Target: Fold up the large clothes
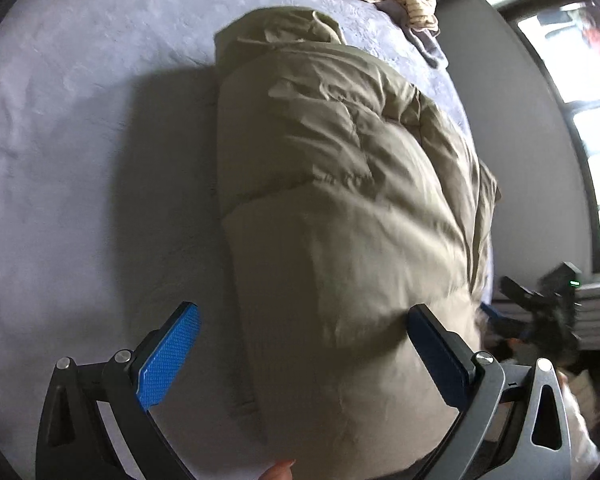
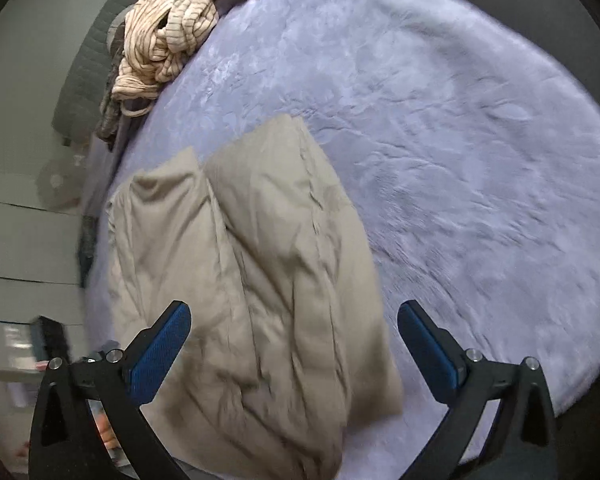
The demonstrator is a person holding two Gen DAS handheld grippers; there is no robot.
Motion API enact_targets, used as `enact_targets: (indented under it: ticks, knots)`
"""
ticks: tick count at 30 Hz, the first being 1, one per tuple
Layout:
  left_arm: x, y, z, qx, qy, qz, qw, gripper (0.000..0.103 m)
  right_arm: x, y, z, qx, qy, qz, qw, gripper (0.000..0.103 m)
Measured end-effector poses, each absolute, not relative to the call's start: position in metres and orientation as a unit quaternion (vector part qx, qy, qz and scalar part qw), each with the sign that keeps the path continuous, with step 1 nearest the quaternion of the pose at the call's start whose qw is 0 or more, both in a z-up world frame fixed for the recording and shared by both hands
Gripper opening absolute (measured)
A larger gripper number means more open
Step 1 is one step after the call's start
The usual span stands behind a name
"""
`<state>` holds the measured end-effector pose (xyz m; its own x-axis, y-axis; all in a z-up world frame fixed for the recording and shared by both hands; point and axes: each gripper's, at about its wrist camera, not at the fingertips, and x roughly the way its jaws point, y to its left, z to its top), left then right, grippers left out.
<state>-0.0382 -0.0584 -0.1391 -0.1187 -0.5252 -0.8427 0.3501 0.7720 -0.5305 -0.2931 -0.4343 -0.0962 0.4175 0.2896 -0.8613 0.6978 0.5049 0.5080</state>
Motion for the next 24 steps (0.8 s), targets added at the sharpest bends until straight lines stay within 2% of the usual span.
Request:
enact_targets:
  ticks: [7, 13, 15, 20, 24]
  knots:
    - [-0.01, -0.069, -0.18, -0.152, 0.695, -0.359, 0.604, 0.103, -0.273, -0.475, -0.168, 0.575, 0.503, -0.091, 0.639, 0.103]
    - [-0.001, -0.073, -0.198, -0.196, 0.708, -0.361, 0.574, 0.103, -0.26, -0.479, -0.182, 0.68, 0.412, 0.031, 0.606, 0.103]
    - [-0.001, -0.076, -0.198, -0.195, 0.708, -0.361, 0.575, 0.103, -0.247, -0.475, -0.172, 0.648, 0.437, 0.061, 0.62, 0.103]
    - [-0.002, -0.089, -0.206, -0.191, 0.716, -0.36, 0.568, 0.103, -0.205, -0.455, -0.171, 0.508, 0.567, 0.086, 0.644, 0.103]
    - [-0.002, -0.095, -0.216, -0.198, 0.721, -0.358, 0.56, 0.103, -0.184, -0.449, -0.192, 0.506, 0.581, 0.098, 0.63, 0.103]
